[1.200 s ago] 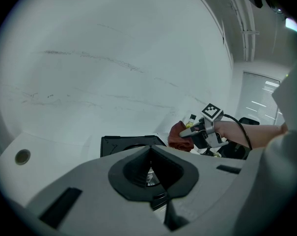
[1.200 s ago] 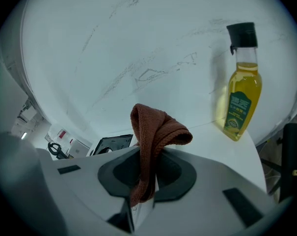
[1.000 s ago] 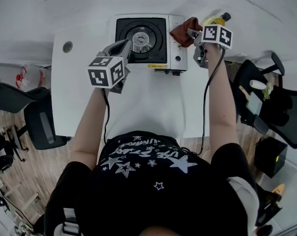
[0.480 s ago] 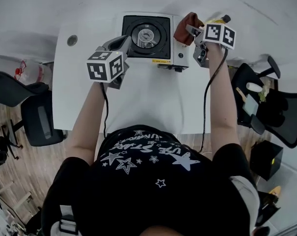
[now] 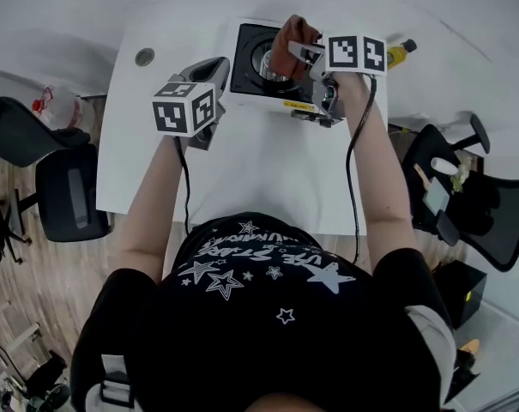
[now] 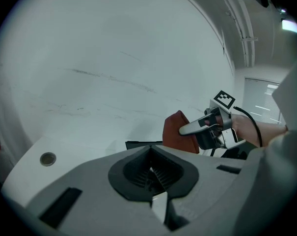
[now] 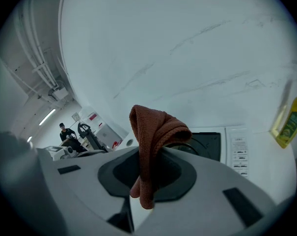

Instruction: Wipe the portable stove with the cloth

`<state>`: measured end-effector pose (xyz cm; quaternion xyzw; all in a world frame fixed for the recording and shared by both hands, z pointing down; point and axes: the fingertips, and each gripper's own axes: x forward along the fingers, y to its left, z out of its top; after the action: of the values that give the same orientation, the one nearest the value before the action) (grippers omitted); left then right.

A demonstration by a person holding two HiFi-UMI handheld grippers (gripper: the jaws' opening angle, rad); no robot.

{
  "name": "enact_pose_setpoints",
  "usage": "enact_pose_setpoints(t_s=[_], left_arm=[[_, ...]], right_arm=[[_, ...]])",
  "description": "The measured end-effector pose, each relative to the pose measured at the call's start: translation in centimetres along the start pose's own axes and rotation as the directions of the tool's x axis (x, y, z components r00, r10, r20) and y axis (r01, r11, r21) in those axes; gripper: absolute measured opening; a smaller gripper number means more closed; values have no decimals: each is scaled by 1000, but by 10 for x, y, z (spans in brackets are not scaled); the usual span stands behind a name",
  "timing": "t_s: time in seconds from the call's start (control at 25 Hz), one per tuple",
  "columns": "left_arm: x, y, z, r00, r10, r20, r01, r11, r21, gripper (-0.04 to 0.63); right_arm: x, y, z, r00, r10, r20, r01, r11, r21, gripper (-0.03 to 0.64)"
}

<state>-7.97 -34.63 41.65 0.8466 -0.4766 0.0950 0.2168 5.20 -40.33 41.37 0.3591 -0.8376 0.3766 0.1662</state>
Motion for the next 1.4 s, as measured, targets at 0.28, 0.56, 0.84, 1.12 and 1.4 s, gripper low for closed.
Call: enact_pose_setpoints(t_s=[0.28,0.56,0.84,1.12,1.4], left_arm=[[-13,29,-18,999,42,-10,-43,997,-64,8],[-13,45,-28,998,59,-29,-61,994,-87,8],[-8,57,-32,997,68,-41,-72,992,-104,8],[1,60,-43,996,62,-65,-70,990,-125,8],[9,62,-48,996,53,-77,-63,989,-133,8]], right_arm=[[60,57,-28,987,106,-119,-110,994,-29,60],[106,74,-42,972,137,-191,-147,988,-39,60],[137,69,-42,968,149,-201,-152,988,-3,60],[159,51,-56,962,123,-246,-122,992,19,60],[155,37,-55,965,96,-244,-93,995,22,60]])
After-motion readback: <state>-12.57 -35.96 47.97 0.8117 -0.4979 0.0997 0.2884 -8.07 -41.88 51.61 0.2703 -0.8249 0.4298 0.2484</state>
